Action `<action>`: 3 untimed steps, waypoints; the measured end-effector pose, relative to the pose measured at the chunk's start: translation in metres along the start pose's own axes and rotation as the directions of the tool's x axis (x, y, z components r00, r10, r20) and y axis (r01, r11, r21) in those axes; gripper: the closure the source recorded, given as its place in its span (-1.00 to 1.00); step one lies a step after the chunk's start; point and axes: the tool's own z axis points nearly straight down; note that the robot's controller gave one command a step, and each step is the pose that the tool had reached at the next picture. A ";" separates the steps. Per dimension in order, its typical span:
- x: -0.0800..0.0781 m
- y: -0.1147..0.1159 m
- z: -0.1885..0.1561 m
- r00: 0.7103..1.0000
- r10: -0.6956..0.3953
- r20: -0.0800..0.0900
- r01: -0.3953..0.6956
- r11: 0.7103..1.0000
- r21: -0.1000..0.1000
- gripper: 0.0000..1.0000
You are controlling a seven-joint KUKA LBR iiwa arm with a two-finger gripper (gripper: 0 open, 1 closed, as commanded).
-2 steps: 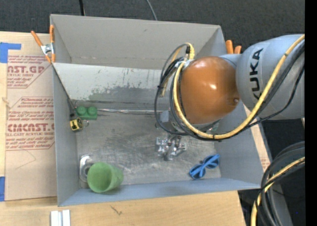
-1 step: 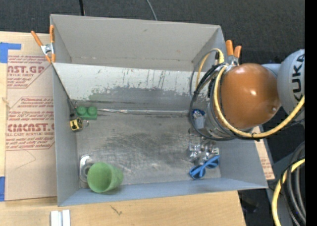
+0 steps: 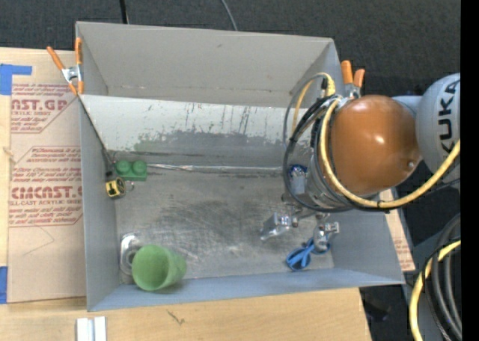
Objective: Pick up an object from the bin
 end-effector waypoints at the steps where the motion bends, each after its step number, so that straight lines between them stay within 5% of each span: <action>1: 0.029 -0.010 0.097 1.000 0.008 0.003 -0.008 1.000 0.001 -1.00; 2: 0.029 -0.012 0.093 1.000 0.006 0.001 -0.006 1.000 0.005 1.00; 3: 0.049 -0.028 -0.051 1.000 -0.022 -0.001 0.022 1.000 0.009 1.00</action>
Offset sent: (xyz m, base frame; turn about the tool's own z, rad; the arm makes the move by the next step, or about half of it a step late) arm 0.0048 -0.0322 -0.0949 0.0050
